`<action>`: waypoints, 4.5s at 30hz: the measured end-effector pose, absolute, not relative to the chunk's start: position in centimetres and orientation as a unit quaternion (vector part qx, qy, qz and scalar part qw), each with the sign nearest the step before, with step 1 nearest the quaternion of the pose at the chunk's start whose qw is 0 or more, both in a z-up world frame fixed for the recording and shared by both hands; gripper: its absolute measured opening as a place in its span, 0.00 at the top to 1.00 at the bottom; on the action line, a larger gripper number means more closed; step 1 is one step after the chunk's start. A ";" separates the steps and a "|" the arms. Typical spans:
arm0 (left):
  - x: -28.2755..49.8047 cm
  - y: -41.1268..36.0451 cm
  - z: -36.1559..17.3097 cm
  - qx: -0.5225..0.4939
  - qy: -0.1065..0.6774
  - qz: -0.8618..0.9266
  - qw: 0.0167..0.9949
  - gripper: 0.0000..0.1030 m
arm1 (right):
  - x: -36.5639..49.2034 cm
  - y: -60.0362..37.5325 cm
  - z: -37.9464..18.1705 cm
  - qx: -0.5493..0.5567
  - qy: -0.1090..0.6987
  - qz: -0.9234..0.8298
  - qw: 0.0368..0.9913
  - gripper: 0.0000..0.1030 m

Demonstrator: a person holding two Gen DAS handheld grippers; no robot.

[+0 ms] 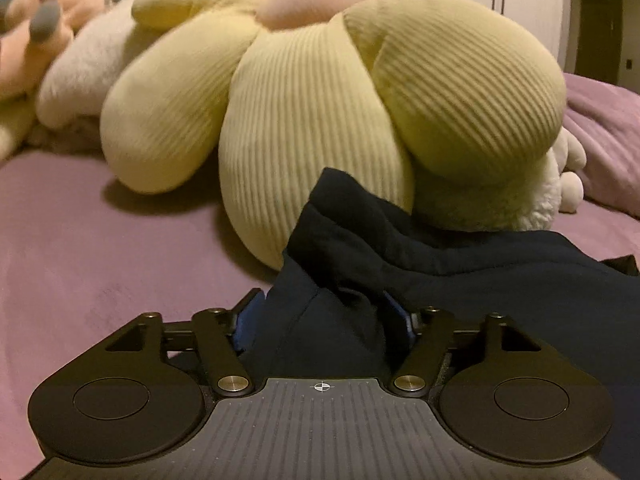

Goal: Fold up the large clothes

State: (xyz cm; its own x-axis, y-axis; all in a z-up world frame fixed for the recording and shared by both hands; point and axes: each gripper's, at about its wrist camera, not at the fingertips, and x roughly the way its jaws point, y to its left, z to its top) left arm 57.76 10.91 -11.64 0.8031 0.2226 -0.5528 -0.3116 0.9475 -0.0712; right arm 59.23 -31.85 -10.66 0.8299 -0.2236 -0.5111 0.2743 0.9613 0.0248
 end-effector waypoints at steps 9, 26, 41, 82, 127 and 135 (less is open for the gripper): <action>58.4 12.7 -12.3 -0.132 0.295 0.130 0.937 0.19 | 59.2 -32.7 -12.5 0.094 0.259 -0.117 0.954 0.83; 52.2 12.0 -6.9 -0.120 0.261 0.131 0.949 0.04 | 54.9 -36.3 -9.5 0.208 0.209 -0.141 0.945 0.43; 52.2 10.2 -10.1 -0.090 0.300 0.128 0.941 0.00 | 53.4 -34.9 -11.8 0.166 0.247 -0.084 0.951 0.76; 26.7 18.4 -2.5 -0.336 0.378 -0.079 0.859 0.62 | 31.9 -43.9 -11.2 0.537 0.304 0.070 0.784 0.81; 40.0 12.1 -8.5 -0.152 0.343 0.161 0.913 0.08 | 39.5 -36.7 -11.8 0.177 0.285 0.040 0.941 1.00; 40.3 13.1 -9.4 -0.195 0.341 0.151 0.907 0.05 | 40.0 -40.2 -14.7 0.301 0.268 0.082 0.911 1.00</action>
State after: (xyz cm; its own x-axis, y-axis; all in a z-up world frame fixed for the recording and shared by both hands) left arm 40.34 13.12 -9.44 0.7225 0.1406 -0.6769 -0.4058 0.8789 -0.2506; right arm 39.98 -40.20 -14.65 0.8425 0.3104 -0.4402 0.0125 0.8058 0.5921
